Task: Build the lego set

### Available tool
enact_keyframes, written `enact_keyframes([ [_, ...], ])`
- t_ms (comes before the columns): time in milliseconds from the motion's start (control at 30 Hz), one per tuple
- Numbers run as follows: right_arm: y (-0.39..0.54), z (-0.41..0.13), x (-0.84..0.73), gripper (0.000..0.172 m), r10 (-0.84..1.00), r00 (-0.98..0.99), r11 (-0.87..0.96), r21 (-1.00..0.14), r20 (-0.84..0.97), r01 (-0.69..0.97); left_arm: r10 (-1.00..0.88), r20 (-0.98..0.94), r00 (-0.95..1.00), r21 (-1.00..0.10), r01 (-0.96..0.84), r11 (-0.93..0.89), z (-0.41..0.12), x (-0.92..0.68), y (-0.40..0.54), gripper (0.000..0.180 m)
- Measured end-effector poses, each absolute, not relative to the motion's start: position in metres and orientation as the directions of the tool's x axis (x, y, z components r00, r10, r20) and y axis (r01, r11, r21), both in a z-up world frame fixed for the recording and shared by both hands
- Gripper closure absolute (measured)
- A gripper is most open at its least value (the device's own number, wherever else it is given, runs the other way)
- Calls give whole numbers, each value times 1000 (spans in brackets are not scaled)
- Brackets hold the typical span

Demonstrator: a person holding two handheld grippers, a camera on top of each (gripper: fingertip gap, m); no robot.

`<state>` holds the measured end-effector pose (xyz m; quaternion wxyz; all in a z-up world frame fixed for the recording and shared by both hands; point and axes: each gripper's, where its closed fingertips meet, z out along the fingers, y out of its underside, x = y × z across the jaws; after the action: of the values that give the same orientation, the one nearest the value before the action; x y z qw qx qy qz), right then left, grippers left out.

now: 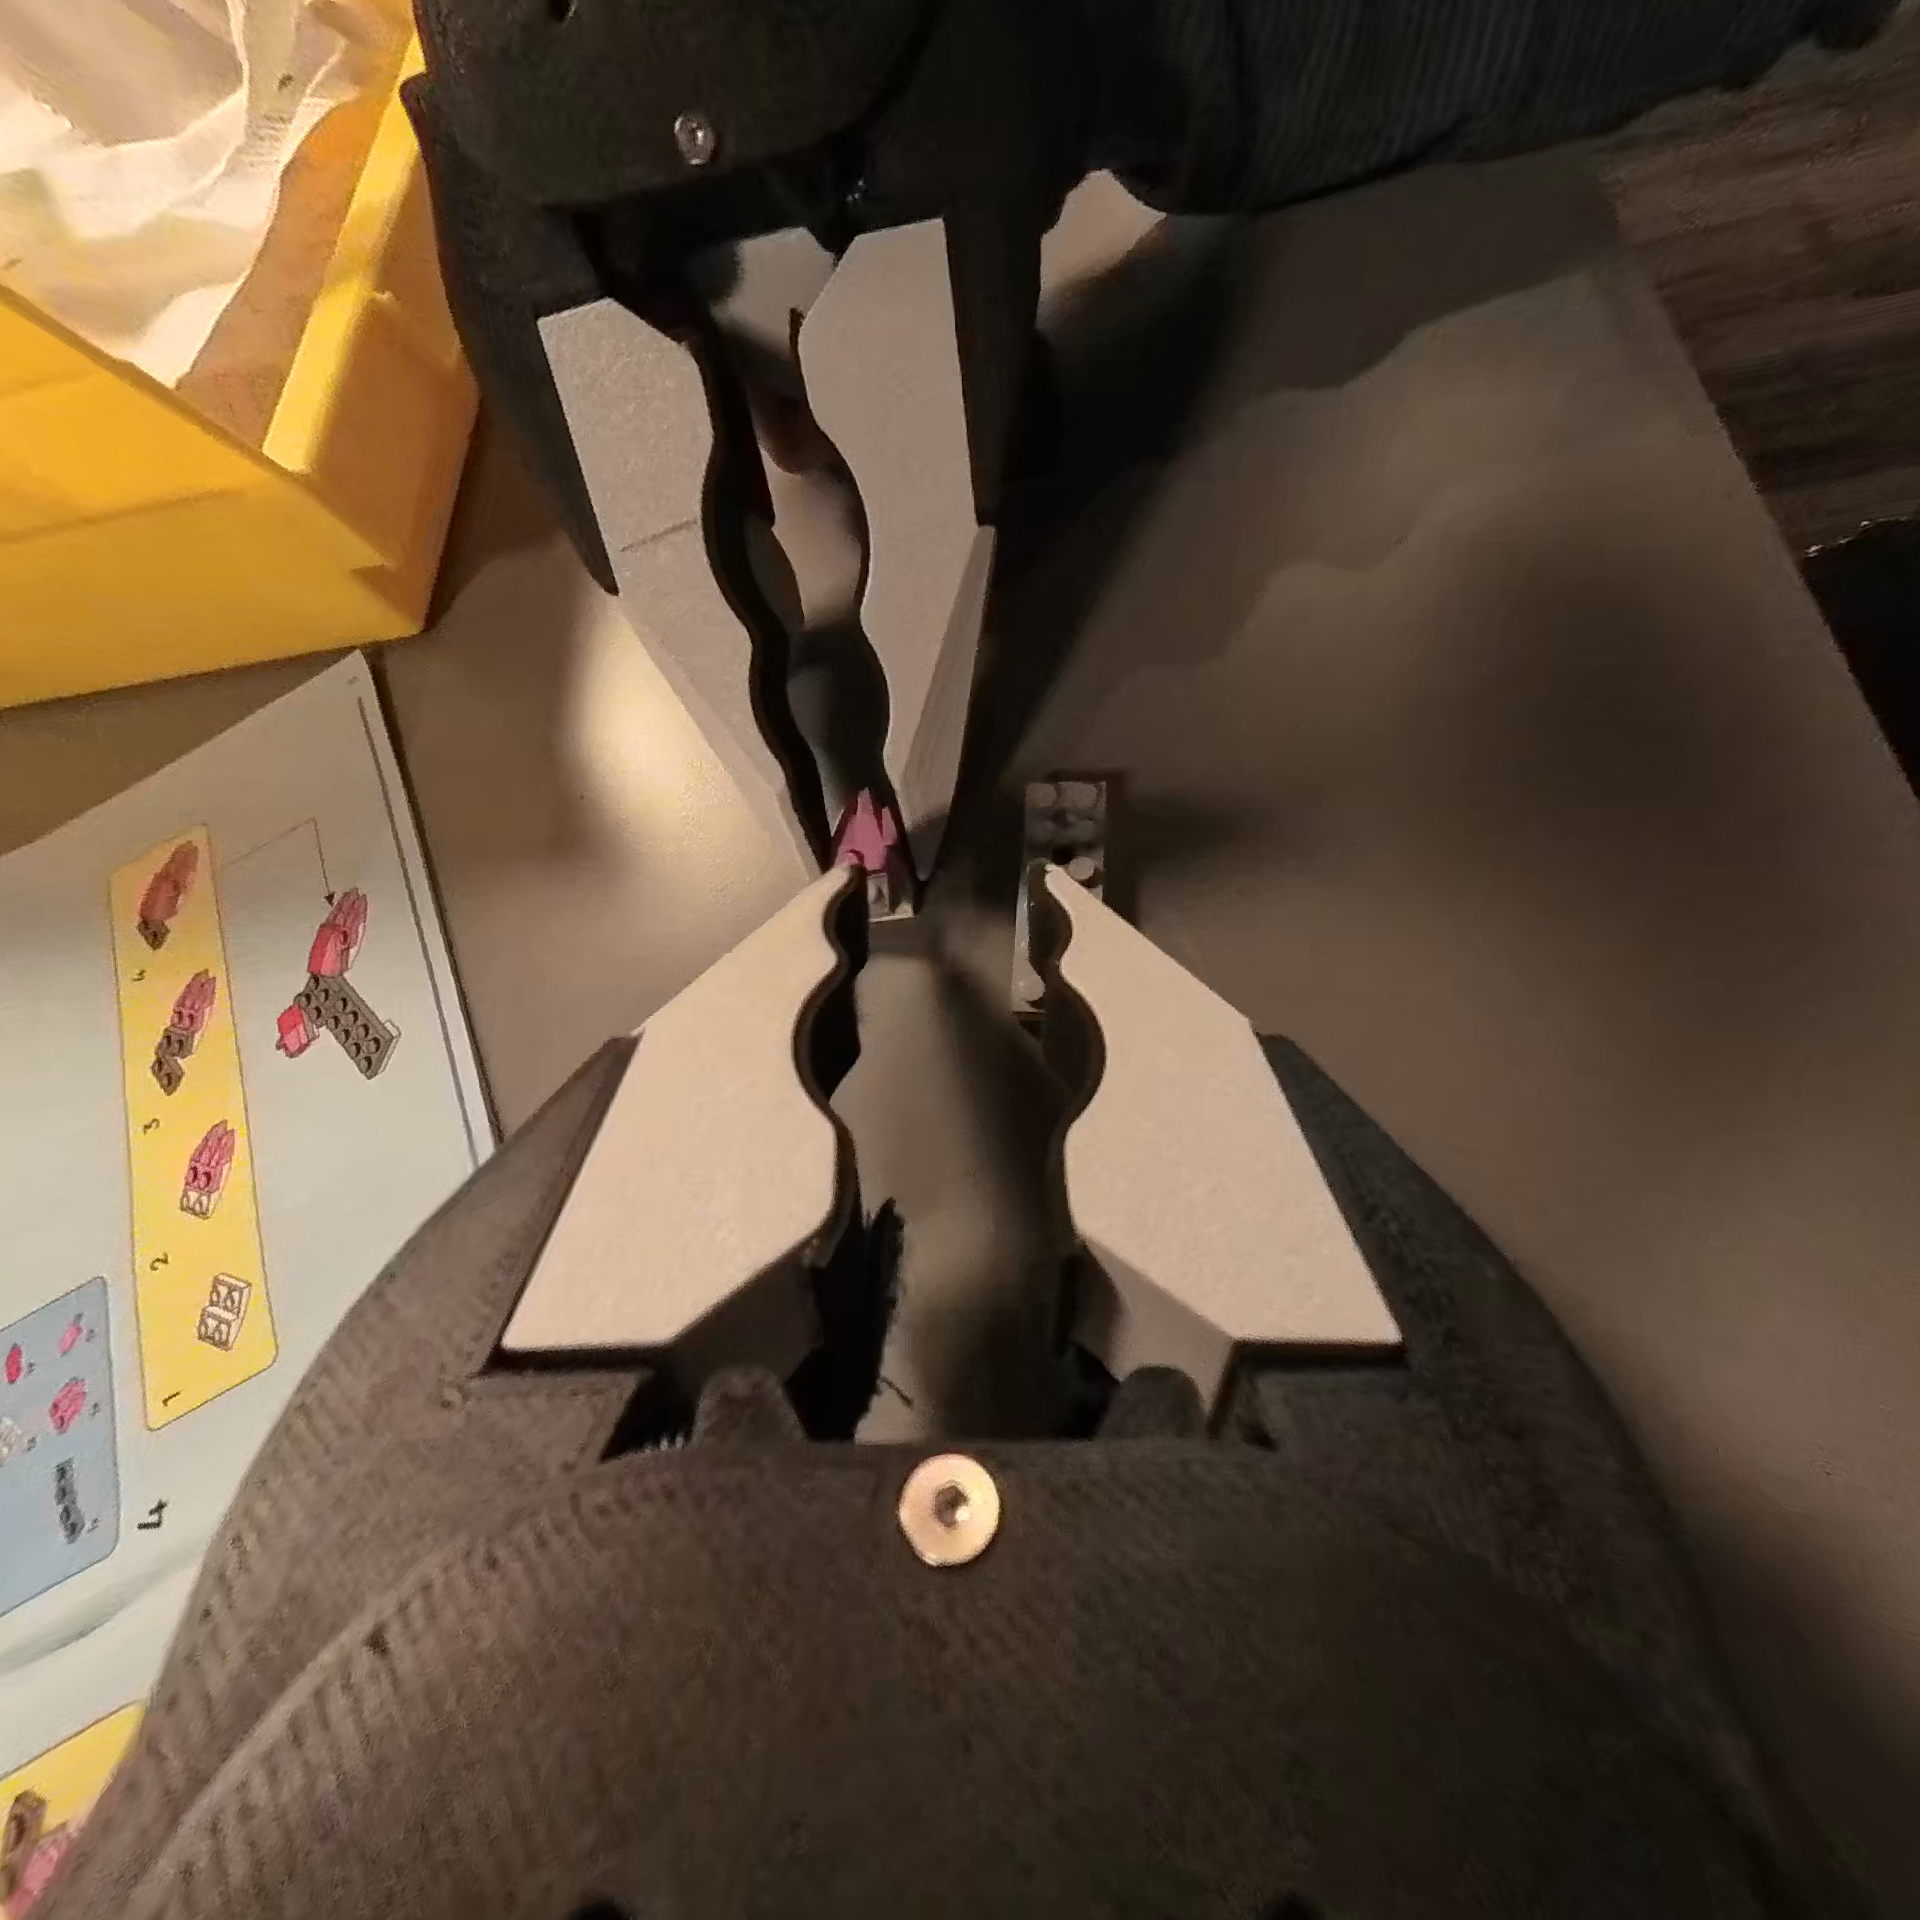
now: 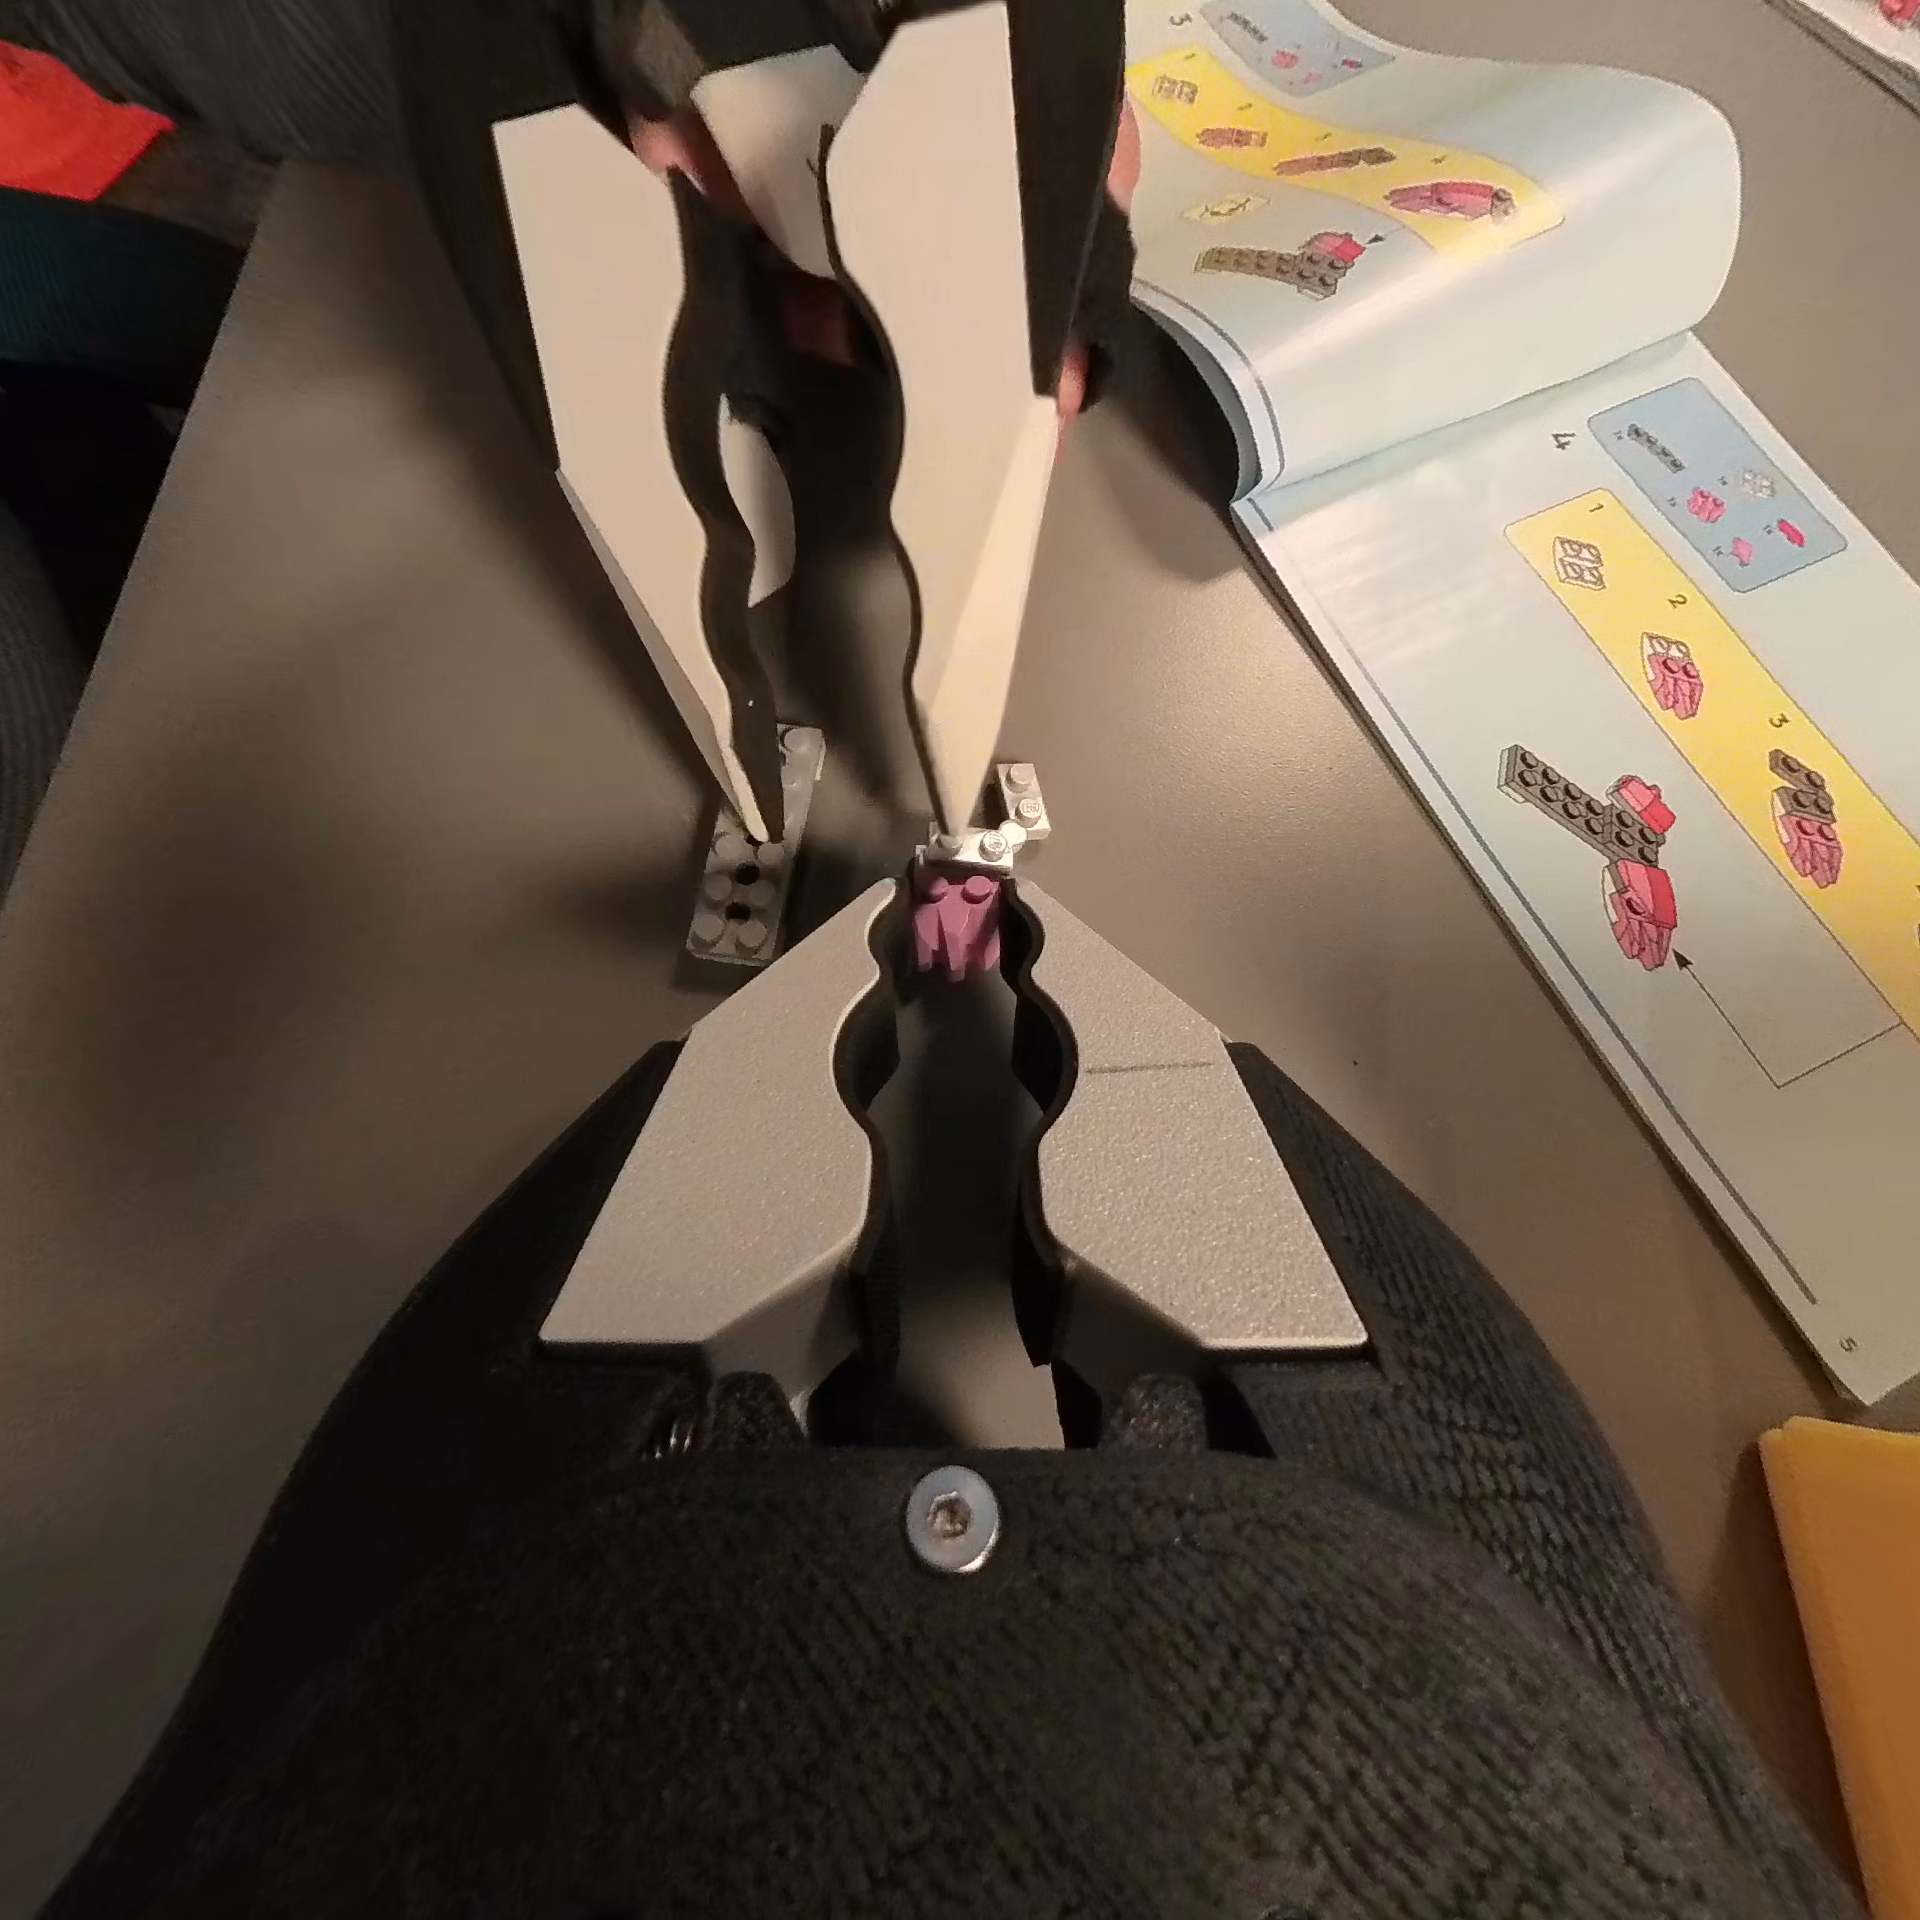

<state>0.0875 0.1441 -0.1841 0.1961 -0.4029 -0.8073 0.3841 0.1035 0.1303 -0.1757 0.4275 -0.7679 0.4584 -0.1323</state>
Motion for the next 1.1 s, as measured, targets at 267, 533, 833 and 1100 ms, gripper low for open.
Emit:
enact_keyframes([
  [267, 145, -184, 87, 158, 805, -593, 370, -779, -4, 507, -813, -81, 576, -786, -538, -303, -178, 102, 131, 151],
  [533, 146, -182, 84, 158, 816, -577, 354, -786, -5, 507, -808, -86, 583, -783, -541, -307, -177, 101, 131, 151],
  [833, 143, -171, 82, 158, 808, -589, 327, -830, -3, 452, -804, -261, 534, -749, -638, -180, -169, 98, 130, 153],
  [1100, 136, -147, 84, 158, 787, -611, 211, -892, -86, 399, -760, -477, 441, -691, -723, 14, -150, 99, 126, 150],
])
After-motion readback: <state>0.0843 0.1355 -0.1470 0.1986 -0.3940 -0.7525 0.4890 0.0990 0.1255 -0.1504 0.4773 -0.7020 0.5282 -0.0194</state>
